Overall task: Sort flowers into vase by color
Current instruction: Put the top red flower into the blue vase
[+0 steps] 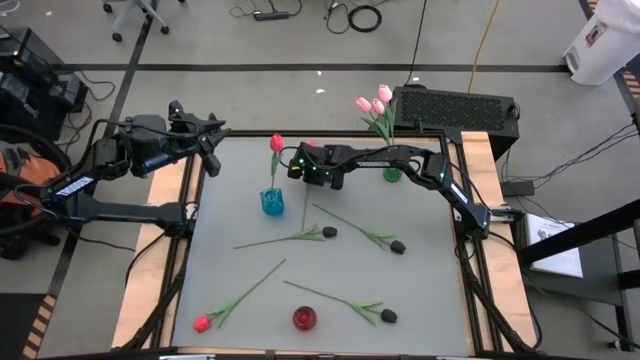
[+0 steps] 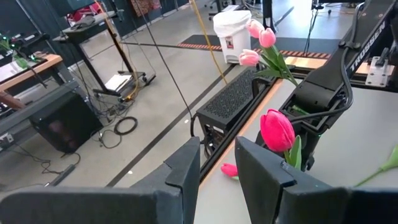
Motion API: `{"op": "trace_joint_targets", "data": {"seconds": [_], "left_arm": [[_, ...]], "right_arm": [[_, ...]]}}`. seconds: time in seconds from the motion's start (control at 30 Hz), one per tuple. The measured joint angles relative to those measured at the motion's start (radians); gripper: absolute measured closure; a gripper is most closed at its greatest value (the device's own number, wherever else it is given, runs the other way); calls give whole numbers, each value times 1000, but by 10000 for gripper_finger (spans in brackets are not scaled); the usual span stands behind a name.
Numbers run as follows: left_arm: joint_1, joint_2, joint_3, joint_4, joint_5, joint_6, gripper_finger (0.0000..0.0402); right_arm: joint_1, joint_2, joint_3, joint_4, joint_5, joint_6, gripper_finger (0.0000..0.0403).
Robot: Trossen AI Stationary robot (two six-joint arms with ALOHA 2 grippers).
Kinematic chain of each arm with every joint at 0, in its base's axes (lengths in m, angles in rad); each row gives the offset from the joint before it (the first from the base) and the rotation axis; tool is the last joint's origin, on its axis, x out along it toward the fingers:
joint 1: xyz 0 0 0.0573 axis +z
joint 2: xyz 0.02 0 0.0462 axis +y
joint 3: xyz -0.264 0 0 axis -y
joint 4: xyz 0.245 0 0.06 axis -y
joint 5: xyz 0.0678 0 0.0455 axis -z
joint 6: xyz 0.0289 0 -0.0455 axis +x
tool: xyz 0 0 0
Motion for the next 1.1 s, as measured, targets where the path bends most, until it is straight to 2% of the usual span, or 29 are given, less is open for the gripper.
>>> {"op": "trace_joint_targets", "data": {"seconds": [0.47, 0.9, 1.1], "left_arm": [[0, 0, 0, -3, 1, 0, 292], [0, 0, 0, -6, 2, 1, 292], [0, 0, 0, -6, 2, 1, 292]], "right_arm": [[1, 5, 21, 20, -7, -55, 402], [1, 6, 143, -129, 117, -122, 403], [1, 4, 188, -186, 139, -168, 403]]}}
